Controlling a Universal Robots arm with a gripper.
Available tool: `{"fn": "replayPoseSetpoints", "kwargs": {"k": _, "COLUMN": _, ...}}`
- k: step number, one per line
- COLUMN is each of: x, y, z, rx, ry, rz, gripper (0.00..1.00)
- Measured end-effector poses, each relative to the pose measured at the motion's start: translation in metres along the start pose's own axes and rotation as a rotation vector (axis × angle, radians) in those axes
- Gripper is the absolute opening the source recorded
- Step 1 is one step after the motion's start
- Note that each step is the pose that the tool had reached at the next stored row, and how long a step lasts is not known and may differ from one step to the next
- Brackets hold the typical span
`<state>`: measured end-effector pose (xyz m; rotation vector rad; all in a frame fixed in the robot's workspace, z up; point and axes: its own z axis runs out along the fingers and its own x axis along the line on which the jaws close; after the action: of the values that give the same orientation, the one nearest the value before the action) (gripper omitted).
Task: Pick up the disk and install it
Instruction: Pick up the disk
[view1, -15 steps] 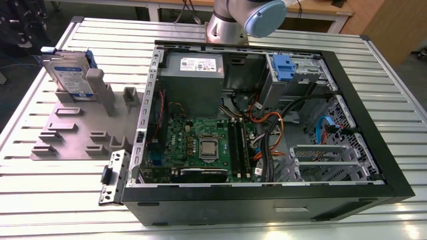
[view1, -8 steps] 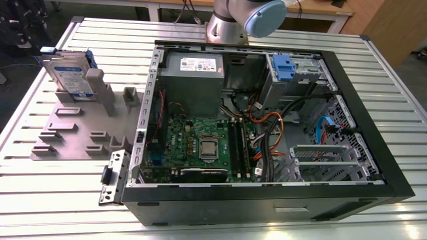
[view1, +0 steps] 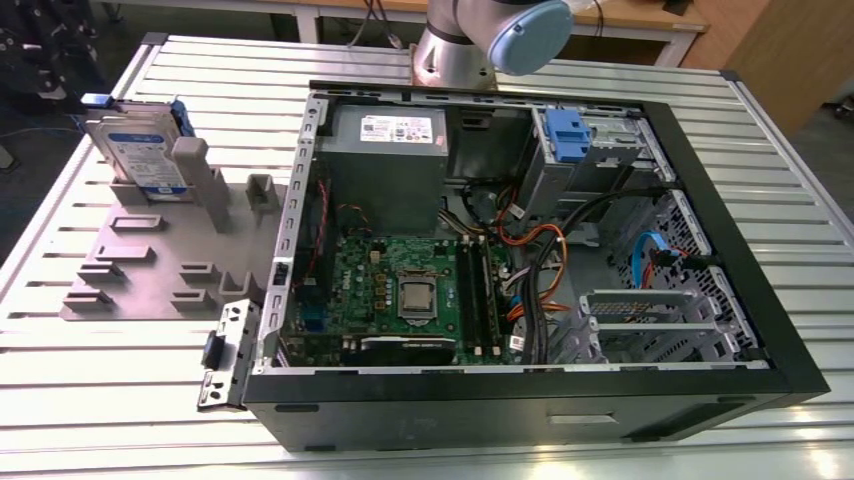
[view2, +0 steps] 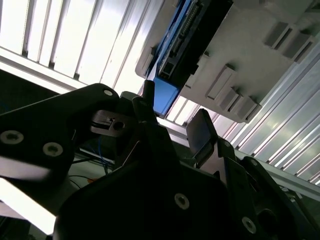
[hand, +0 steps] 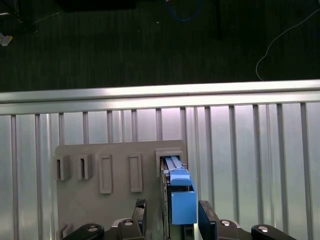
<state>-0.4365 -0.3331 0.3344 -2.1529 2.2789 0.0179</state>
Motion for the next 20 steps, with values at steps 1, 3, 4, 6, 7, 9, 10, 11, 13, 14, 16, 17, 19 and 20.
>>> {"fn": "replayPoseSetpoints", "kwargs": {"k": 1, "x": -0.0005, "y": 0.0001, "z": 0.0008, "rx": 0.0000, "ry": -0.0001, "rz": 0.000, "gripper": 0.53}}
{"fn": "replayPoseSetpoints", "kwargs": {"k": 3, "x": -0.0011, "y": 0.0003, "z": 0.0024, "rx": 0.0003, "ry": -0.0007, "rz": 0.000, "gripper": 0.53}}
{"fn": "replayPoseSetpoints", "kwargs": {"k": 4, "x": -0.0015, "y": 0.0005, "z": 0.0030, "rx": 0.0004, "ry": -0.0010, "rz": 0.000, "gripper": 0.53}}
{"fn": "replayPoseSetpoints", "kwargs": {"k": 6, "x": -0.0024, "y": 0.0008, "z": 0.0040, "rx": 0.0004, "ry": -0.0017, "rz": 0.000, "gripper": 0.53}}
{"fn": "replayPoseSetpoints", "kwargs": {"k": 7, "x": -0.0028, "y": 0.0010, "z": 0.0045, "rx": 0.0006, "ry": -0.0023, "rz": 0.000, "gripper": 0.53}}
{"fn": "replayPoseSetpoints", "kwargs": {"k": 9, "x": -0.0033, "y": 0.0018, "z": 0.0060, "rx": 0.0010, "ry": -0.0033, "rz": 0.000, "gripper": 0.53}}
{"fn": "replayPoseSetpoints", "kwargs": {"k": 10, "x": -0.0036, "y": 0.0024, "z": 0.0069, "rx": 0.0011, "ry": -0.0034, "rz": 0.000, "gripper": 0.53}}
{"fn": "replayPoseSetpoints", "kwargs": {"k": 11, "x": -0.0039, "y": 0.0031, "z": 0.0083, "rx": 0.0017, "ry": -0.0036, "rz": 0.000, "gripper": 0.53}}
{"fn": "replayPoseSetpoints", "kwargs": {"k": 13, "x": -0.0050, "y": 0.0039, "z": 0.0110, "rx": 0.0042, "ry": -0.0037, "rz": 0.000, "gripper": 0.53}}
{"fn": "replayPoseSetpoints", "kwargs": {"k": 14, "x": -0.0054, "y": 0.0043, "z": 0.0123, "rx": 0.0056, "ry": -0.0038, "rz": 0.000, "gripper": 0.53}}
{"fn": "replayPoseSetpoints", "kwargs": {"k": 16, "x": -0.0060, "y": 0.0052, "z": 0.0151, "rx": 0.0088, "ry": -0.0042, "rz": -0.001, "gripper": 0.53}}
{"fn": "replayPoseSetpoints", "kwargs": {"k": 17, "x": -0.0060, "y": 0.0059, "z": 0.0167, "rx": 0.0103, "ry": -0.0045, "rz": -0.001, "gripper": 0.53}}
{"fn": "replayPoseSetpoints", "kwargs": {"k": 19, "x": -0.0060, "y": 0.0067, "z": 0.0203, "rx": 0.0126, "ry": -0.0049, "rz": -0.002, "gripper": 0.53}}
{"fn": "replayPoseSetpoints", "kwargs": {"k": 20, "x": -0.0061, "y": 0.0071, "z": 0.0221, "rx": 0.0132, "ry": -0.0049, "rz": -0.002, "gripper": 0.53}}
